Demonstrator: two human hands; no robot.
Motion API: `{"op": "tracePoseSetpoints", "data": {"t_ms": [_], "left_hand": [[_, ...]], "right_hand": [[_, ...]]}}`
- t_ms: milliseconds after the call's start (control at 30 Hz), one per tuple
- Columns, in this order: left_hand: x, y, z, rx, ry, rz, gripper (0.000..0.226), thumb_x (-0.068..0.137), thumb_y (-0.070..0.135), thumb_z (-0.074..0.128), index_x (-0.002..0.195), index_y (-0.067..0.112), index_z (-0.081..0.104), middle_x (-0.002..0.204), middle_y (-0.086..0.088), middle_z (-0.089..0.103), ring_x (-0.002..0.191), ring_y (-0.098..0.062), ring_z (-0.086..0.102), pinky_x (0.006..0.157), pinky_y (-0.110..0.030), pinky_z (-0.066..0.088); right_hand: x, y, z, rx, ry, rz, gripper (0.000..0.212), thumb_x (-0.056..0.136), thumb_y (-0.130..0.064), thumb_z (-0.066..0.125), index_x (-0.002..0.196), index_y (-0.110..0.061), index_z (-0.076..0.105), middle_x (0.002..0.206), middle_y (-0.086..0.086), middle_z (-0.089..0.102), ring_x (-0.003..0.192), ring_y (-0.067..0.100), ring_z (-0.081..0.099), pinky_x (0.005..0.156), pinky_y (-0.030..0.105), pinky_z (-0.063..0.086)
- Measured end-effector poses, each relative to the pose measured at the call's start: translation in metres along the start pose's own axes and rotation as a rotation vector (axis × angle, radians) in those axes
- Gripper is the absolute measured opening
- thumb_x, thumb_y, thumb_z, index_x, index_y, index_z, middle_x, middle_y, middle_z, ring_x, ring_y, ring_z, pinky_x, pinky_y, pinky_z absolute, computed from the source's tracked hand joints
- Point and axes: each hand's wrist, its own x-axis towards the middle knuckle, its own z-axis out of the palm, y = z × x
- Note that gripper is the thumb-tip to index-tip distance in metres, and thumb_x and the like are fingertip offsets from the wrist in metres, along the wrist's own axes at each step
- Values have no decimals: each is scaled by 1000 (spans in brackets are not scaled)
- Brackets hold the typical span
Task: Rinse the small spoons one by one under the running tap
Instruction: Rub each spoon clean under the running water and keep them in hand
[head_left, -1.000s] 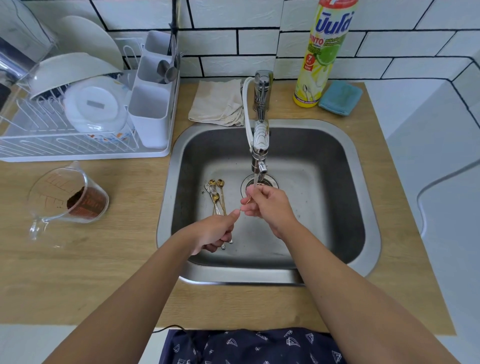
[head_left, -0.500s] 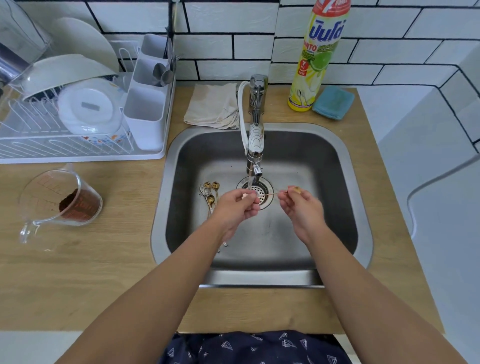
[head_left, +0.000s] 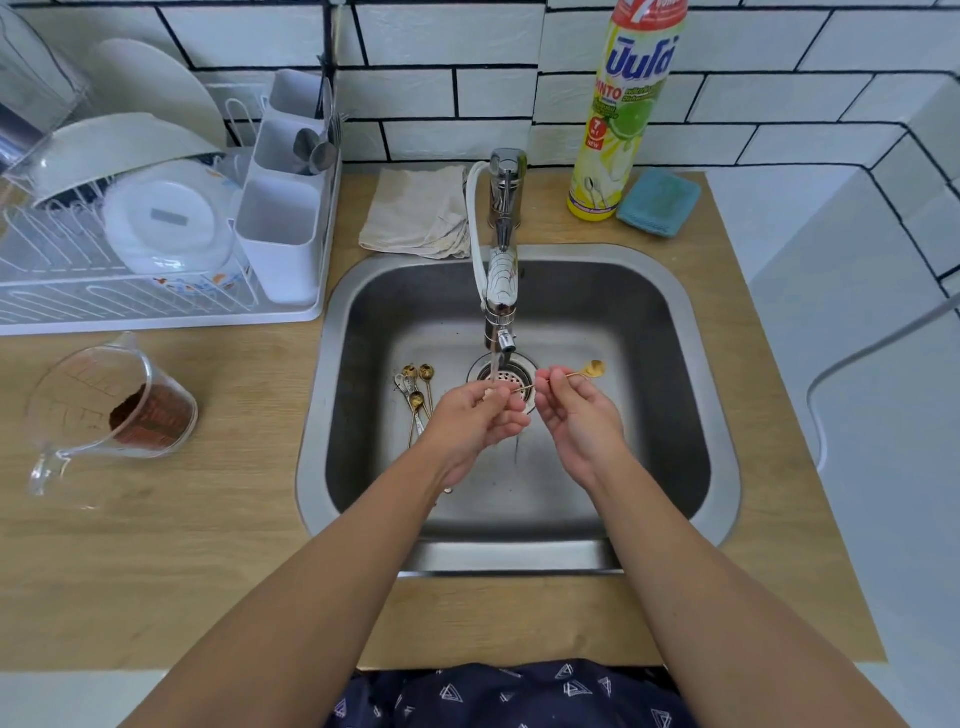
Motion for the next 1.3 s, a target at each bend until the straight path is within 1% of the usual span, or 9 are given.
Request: {"op": "tracePoseSetpoints", "data": {"t_ms": [133, 267, 500, 667, 833, 967, 1033, 1167, 1300], "left_hand": [[2, 4, -3, -3, 123, -34, 30, 99, 34, 61, 91, 7, 69, 64, -4, 66, 50, -10, 62, 49, -20, 52], [2, -1, -6, 84, -6, -9, 14, 103, 16, 55, 106, 9, 67, 78, -2, 64, 56, -5, 58, 58, -17, 51], [-4, 1, -4, 650, 136, 220, 27, 101, 32, 54, 80, 19, 66, 56, 11, 59, 48, -6, 51, 53, -26, 42], [-9, 2, -5, 384, 1, 97, 41, 106, 37, 43, 82, 14, 67, 54, 9, 48, 45, -8, 34, 46, -23, 31], [-11, 3, -14, 343, -101, 113, 22, 105, 19, 49, 108, 11, 69, 75, 6, 66, 51, -7, 44, 50, -18, 38], [-9, 5, -18, 317, 100, 69, 37, 89, 48, 69, 73, 16, 74, 57, 0, 56, 42, -10, 38, 40, -18, 31], [-7, 3, -18, 331, 174, 75, 37, 87, 53, 70, 72, 19, 72, 57, 2, 56, 45, -10, 41, 42, -20, 34], [-9, -1, -18, 673, 160, 259, 18, 94, 36, 67, 108, 25, 65, 75, 4, 67, 60, -8, 62, 58, -24, 52], [-13, 3, -13, 762, 49, 262, 21, 103, 22, 53, 87, 18, 66, 64, 6, 66, 49, -6, 62, 54, -20, 49]], "right_hand": [[-4, 4, 6, -41, -76, 14, 8, 100, -8, 63, 102, -5, 70, 91, 5, 80, 82, 10, 75, 73, 20, 60], [-2, 3, 6, -81, -3, -54, 7, 100, -8, 65, 97, -6, 70, 87, 7, 79, 77, 11, 76, 70, 20, 60], [3, 3, 17, -71, 31, -76, 9, 99, -8, 66, 92, -6, 70, 81, 4, 76, 69, 7, 72, 66, 18, 59], [5, -1, 17, -126, 16, -73, 11, 101, -9, 64, 91, -6, 70, 82, 4, 74, 68, 5, 70, 66, 17, 58], [3, 1, 15, -149, 23, -68, 13, 101, -9, 63, 90, -6, 70, 81, 4, 73, 68, 5, 70, 67, 18, 58], [2, 2, 19, -118, 9, -62, 10, 100, -10, 66, 91, -5, 68, 80, 4, 75, 68, 6, 71, 66, 18, 58], [2, 1, 21, -123, 3, -76, 9, 98, -11, 68, 91, -5, 67, 78, 3, 76, 69, 7, 73, 66, 18, 58], [3, 0, 22, -159, 42, -113, 9, 96, -11, 72, 91, -5, 68, 73, 3, 76, 66, 9, 72, 64, 19, 58], [7, 2, 23, -255, 12, -134, 10, 98, -18, 69, 91, -10, 70, 73, -5, 75, 62, 3, 64, 59, 16, 52]]}}
